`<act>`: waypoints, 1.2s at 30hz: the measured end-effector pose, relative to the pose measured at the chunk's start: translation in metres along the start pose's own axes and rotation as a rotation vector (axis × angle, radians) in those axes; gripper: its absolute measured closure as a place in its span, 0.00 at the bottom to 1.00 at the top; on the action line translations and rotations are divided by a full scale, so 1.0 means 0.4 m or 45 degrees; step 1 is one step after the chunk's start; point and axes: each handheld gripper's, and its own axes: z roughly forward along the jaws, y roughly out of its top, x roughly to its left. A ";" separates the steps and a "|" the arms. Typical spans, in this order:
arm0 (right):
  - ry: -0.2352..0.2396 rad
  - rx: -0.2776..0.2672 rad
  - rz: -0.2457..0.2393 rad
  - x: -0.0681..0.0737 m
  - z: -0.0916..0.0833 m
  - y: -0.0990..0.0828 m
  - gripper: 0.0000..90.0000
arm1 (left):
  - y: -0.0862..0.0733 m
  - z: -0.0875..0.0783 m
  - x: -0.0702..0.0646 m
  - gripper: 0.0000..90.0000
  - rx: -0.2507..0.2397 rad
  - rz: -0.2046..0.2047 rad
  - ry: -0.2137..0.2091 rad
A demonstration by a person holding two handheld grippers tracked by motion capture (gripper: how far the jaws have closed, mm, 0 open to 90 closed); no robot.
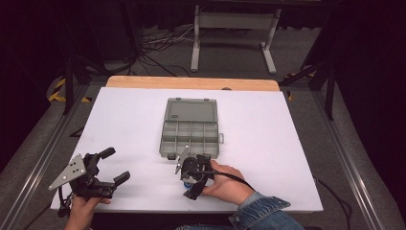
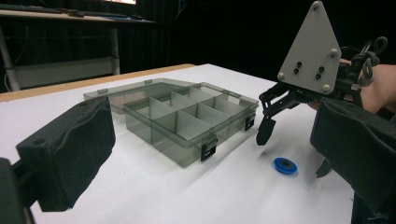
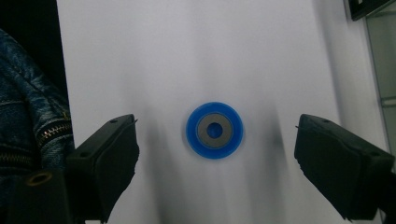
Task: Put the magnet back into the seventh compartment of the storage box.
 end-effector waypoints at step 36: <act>0.000 -0.001 -0.057 0.006 0.004 0.010 0.69 | 0.000 0.001 0.001 0.01 0.004 0.004 -0.001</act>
